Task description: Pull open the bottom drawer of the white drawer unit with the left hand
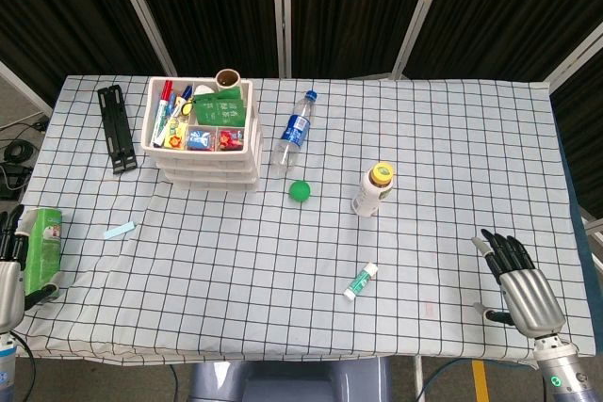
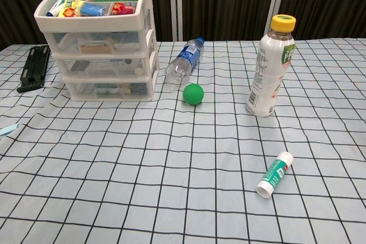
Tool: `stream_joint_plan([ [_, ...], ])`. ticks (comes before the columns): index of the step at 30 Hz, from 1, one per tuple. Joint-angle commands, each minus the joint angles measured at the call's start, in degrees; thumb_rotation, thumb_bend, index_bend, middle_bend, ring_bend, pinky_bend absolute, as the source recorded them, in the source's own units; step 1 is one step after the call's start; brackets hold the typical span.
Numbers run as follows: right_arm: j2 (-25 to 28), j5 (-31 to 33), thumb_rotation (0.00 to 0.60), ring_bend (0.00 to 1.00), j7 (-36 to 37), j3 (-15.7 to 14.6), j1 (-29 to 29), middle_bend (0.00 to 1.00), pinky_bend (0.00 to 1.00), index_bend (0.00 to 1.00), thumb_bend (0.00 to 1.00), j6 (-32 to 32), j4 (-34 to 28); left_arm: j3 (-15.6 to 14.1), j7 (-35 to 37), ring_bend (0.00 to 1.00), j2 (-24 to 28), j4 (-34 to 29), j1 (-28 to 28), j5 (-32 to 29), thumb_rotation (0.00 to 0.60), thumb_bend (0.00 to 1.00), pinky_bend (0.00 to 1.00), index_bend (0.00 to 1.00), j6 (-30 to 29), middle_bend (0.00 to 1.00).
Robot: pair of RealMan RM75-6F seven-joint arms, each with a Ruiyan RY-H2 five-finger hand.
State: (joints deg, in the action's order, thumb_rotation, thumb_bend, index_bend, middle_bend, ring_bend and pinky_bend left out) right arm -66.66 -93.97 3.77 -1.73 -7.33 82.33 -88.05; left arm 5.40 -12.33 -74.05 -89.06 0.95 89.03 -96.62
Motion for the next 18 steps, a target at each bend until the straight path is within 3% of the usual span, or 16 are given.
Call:
stream_joint_plan([
  [1, 0.08, 0.03, 0.600, 0.00, 0.07, 0.01, 0.01, 0.00, 0.00, 0.00, 0.02, 0.02, 0.00, -0.05, -0.17, 0.00, 0.00, -0.08, 0.06, -0.07, 0.600, 0.00, 0.00, 0.00, 0.20, 0.00],
  [15, 0.36, 0.09, 0.600, 0.00, 0.34, 0.07, -0.01, 0.00, 0.00, 0.00, 0.02, 0.02, -0.39, -0.10, 0.63, 0.00, -0.08, -0.15, 0.59, -0.35, 0.600, 0.00, 0.00, 0.00, 1.33, 0.00],
  [16, 0.38, 0.08, 0.600, 0.00, 0.35, 0.03, 0.00, 0.00, 0.00, 0.00, 0.02, -0.01, -0.43, -0.23, 1.00, 0.00, -0.05, -0.38, 0.74, -0.42, 0.600, 0.01, 0.00, 0.00, 1.81, 0.00],
  [18, 0.48, -0.07, 0.600, 0.00, 0.51, -0.03, 0.03, 0.00, 0.00, 0.00, 0.02, 0.10, -0.56, -0.55, 2.49, 0.00, 0.17, -1.10, 1.16, -0.34, 0.600, 0.14, 0.00, 0.00, 2.94, 0.00],
])
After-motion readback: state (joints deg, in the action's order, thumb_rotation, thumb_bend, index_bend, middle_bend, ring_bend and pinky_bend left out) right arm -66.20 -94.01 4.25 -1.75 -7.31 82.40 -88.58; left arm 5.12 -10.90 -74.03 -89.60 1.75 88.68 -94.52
